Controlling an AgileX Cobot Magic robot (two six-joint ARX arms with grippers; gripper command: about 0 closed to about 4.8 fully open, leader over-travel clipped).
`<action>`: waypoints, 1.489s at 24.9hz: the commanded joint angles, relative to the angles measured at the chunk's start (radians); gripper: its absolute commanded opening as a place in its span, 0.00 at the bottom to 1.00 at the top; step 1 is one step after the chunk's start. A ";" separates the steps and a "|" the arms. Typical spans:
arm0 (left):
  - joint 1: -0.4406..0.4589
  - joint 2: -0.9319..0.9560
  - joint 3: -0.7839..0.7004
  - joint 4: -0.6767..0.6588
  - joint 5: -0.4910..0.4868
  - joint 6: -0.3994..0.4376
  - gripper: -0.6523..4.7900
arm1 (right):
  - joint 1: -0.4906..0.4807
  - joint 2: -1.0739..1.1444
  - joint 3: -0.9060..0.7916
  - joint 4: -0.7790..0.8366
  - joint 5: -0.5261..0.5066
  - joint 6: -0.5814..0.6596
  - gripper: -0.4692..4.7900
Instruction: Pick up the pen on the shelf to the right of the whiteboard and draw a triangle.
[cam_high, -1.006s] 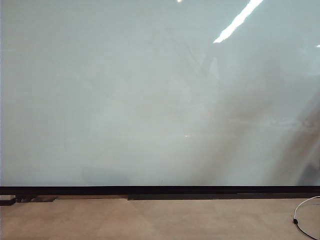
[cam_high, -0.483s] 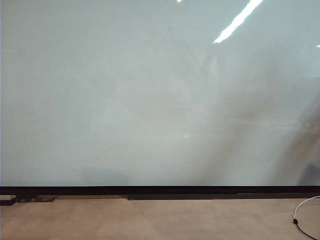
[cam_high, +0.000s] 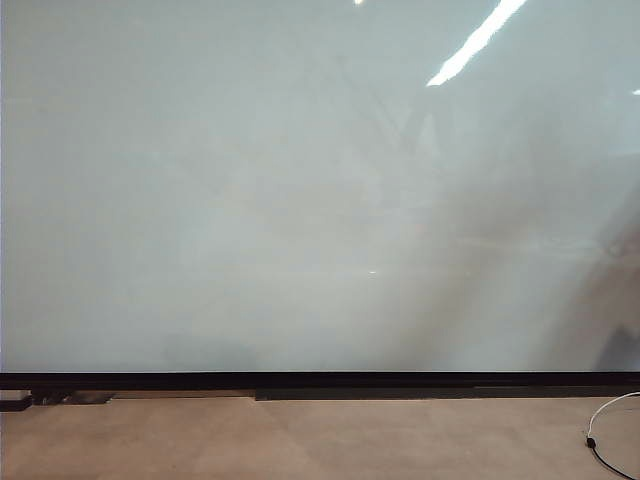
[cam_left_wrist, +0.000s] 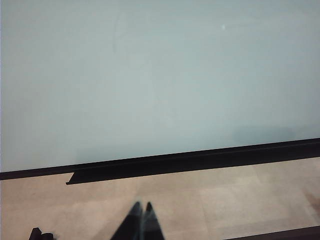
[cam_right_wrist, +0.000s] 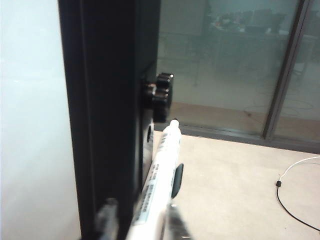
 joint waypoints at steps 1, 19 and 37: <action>0.000 0.000 0.003 0.006 0.000 0.001 0.11 | -0.002 -0.005 0.007 0.016 -0.004 0.003 0.36; 0.000 0.000 0.003 0.006 0.000 0.001 0.11 | -0.002 -0.005 0.007 0.013 -0.005 0.003 0.25; 0.000 0.000 0.003 0.006 0.000 0.001 0.11 | -0.111 -0.140 0.003 -0.067 0.006 0.015 0.18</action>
